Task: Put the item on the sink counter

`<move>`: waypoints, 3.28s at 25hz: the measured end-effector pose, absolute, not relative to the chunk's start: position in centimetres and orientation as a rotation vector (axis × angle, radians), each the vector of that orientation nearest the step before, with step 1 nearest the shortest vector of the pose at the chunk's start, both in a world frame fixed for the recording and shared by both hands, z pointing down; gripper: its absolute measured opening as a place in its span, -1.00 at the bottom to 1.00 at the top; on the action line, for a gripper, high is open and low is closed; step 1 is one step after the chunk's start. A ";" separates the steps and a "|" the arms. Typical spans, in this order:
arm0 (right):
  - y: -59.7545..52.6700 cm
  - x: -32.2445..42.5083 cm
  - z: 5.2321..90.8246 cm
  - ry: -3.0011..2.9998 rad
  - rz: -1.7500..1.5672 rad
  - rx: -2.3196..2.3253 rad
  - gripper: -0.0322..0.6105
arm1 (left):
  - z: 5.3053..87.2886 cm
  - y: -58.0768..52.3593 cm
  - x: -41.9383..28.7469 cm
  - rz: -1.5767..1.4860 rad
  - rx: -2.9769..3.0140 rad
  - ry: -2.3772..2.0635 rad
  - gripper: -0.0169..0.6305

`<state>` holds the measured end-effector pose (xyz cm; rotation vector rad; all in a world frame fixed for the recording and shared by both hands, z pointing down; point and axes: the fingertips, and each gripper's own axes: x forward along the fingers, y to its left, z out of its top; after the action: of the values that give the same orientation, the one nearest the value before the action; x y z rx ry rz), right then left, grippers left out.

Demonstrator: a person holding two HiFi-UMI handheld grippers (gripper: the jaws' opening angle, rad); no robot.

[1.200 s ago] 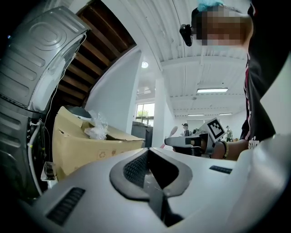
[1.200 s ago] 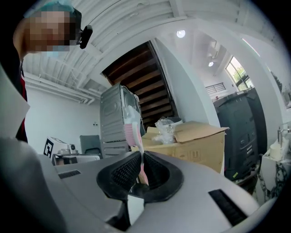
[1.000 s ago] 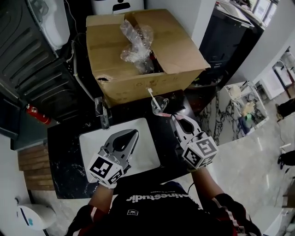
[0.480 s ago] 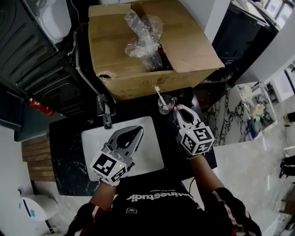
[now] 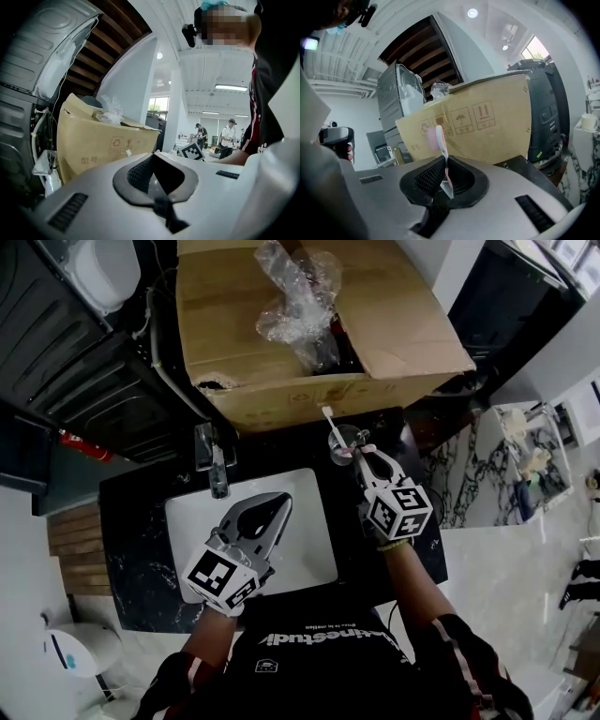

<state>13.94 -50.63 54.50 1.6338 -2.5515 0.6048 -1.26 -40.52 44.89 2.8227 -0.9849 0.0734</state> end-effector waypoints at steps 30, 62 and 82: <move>-47.8 16.1 55.5 -2.486 0.656 1.656 -0.47 | 43.5 -38.3 -3.8 0.038 2.821 -1.043 -0.91; -31.2 0.6 35.1 -2.967 -0.078 1.193 -0.73 | 37.4 -31.3 -7.4 -0.040 2.965 -1.251 -0.91; -30.5 0.3 34.9 -2.969 -0.081 1.157 -0.79 | 36.4 -30.6 -5.9 -0.080 2.981 -1.207 -0.91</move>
<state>0.34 -30.53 34.95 1.1568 -2.9691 -0.0808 -5.95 -30.58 36.39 2.9806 -1.2069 -0.0805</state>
